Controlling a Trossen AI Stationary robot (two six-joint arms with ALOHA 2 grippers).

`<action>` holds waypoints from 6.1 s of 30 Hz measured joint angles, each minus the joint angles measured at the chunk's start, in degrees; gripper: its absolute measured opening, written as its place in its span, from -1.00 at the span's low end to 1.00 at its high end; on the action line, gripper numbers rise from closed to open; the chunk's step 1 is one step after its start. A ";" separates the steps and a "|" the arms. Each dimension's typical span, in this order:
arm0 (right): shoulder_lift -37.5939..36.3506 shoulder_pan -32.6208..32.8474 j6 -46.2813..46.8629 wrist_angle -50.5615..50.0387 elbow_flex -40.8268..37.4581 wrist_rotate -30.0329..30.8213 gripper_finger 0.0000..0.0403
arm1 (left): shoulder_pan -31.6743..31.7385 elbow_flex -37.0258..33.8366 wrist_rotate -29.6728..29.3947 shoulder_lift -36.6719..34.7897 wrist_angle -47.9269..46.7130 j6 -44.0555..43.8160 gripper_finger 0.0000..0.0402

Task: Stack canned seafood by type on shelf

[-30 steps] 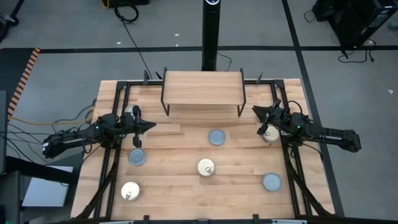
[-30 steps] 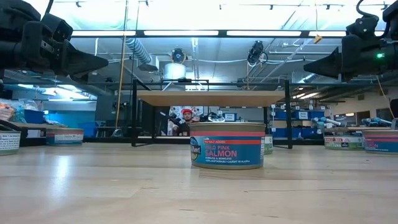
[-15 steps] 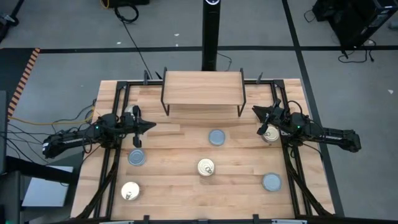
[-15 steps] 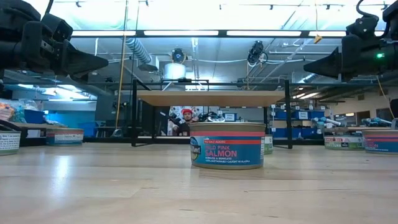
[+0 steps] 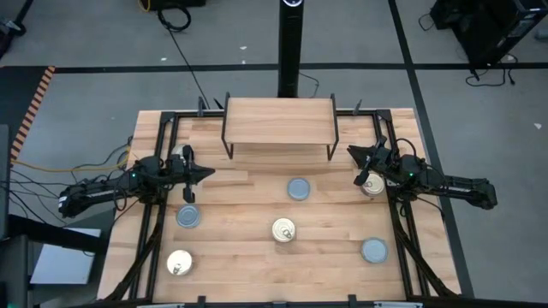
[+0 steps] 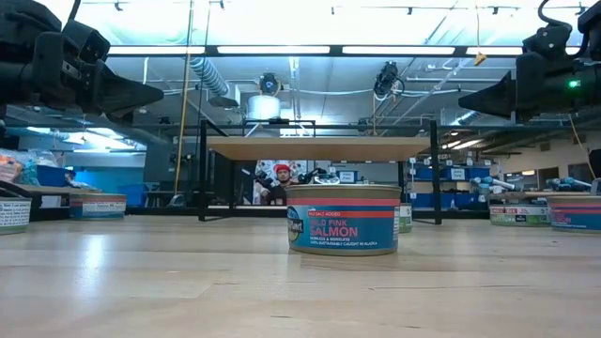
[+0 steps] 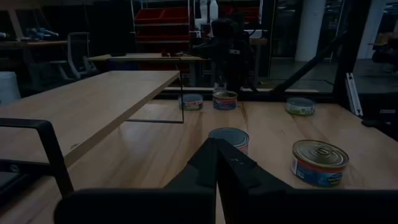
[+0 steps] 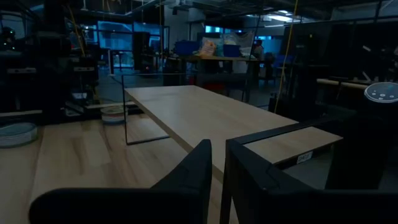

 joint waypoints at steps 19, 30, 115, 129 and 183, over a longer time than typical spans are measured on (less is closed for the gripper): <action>0.01 0.00 0.01 0.02 0.02 0.02 -0.69 | 0.00 0.00 0.21 -0.01 3.72 -3.54 -0.96; 0.00 -0.01 0.00 0.01 0.02 0.01 -0.69 | 0.01 0.12 6.12 2.63 10.19 -9.11 -0.96; 0.01 0.00 0.01 0.39 0.00 0.01 -0.69 | -18.39 61.27 7.67 102.24 -6.38 -15.12 -0.27; 0.01 0.00 0.01 0.42 0.02 0.02 -0.69 | -18.15 61.46 5.77 104.32 -7.79 -20.61 -0.31; 0.00 -0.02 0.00 0.40 0.02 0.02 -0.69 | -16.01 70.36 9.38 104.30 -25.57 -15.80 -0.42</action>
